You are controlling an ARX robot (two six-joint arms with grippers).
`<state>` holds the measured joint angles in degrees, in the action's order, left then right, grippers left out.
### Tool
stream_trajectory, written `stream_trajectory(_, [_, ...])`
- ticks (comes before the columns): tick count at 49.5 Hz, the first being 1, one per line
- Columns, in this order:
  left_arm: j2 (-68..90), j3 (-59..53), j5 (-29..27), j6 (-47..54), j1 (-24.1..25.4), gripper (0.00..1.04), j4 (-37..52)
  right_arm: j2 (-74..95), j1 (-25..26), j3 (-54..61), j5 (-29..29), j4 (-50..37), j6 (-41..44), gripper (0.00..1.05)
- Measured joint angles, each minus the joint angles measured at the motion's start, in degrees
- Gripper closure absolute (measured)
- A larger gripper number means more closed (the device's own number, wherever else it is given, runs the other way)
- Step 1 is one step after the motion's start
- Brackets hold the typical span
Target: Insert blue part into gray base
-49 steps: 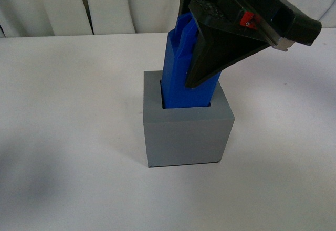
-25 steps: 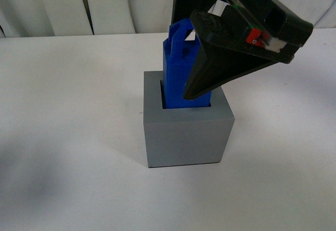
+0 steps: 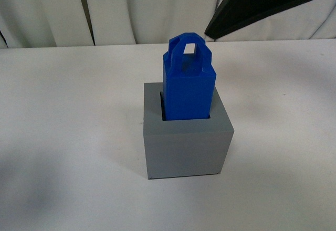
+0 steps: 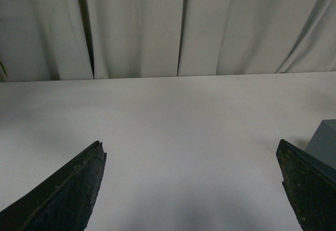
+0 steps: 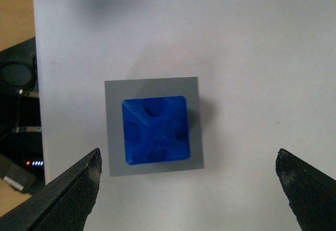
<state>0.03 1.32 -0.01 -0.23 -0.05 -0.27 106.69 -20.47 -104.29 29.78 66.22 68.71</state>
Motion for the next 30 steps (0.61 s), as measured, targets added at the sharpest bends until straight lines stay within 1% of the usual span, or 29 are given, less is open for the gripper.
stream_trajectory(4, [0.0, 0.0, 0.0, 0.0, 0.0, 0.06, 0.0, -2.3, 1.7, 2.3, 2.4, -2.5, -0.2, 0.07])
stream_trajectory(5, [0.0, 0.0, 0.0, 0.0, 0.0, 0.06, 0.0, -3.3, 2.4, 3.3, 4.2, -3.3, -0.5, 0.07])
stream_trajectory(6, [0.0, 0.0, 0.0, 0.0, 0.0, 0.06, 0.0, -3.6, 2.6, 3.6, 4.5, -3.5, -0.5, 0.07])
stream_trajectory(7, [0.0, 0.0, 0.0, 0.0, 0.0, 0.06, 0.0, -4.9, 3.5, 5.3, 6.0, -5.2, -1.0, 0.07])
stream_trajectory(10, [0.0, 0.0, 0.0, 0.0, 0.0, 0.06, 0.0, -7.8, 5.7, 9.4, 7.9, -11.5, -3.3, 0.07])
stream_trajectory(12, [0.0, 0.0, 0.0, 0.0, 0.0, 0.06, 0.0, -9.8, 7.3, 12.9, 9.5, -17.1, -5.7, 0.07])
stream_trajectory(14, [0.0, 0.0, 0.0, 0.0, 0.0, 0.06, 0.0, -12.3, 9.2, 18.2, 9.6, -25.9, -10.5, 0.07])
stream_trajectory(17, [0.0, 0.0, 0.0, 0.0, 0.0, 0.06, 0.0, -15.0, 11.5, 25.0, 12.2, -36.2, -16.3, 0.07])
stream_trajectory(18, [0.0, 0.0, 0.0, 0.0, 0.0, 0.06, 0.0, -16.2, 12.5, 28.4, 12.3, -41.3, -19.3, 0.07])
stream_trajectory(21, [0.0, 0.0, 0.0, 0.0, 0.0, 0.06, 0.0, -18.7, 14.3, 35.8, 11.9, -53.1, -27.5, 0.07])
stream_trajectory(23, [0.0, 0.0, 0.0, 0.0, 0.0, 0.06, 0.0, -19.3, 15.0, 38.6, 11.9, -58.2, -31.5, 0.07])
stream_trajectory(25, [0.0, 0.0, 0.0, 0.0, 0.0, 0.06, 0.0, -19.3, 15.3, 39.3, 11.8, -59.6, -33.8, 0.07])
stream_trajectory(30, [0.0, 0.0, 0.0, 0.0, 0.0, 0.06, 0.0, -19.3, 15.3, 39.6, 11.9, -60.0, -36.2, 0.07])
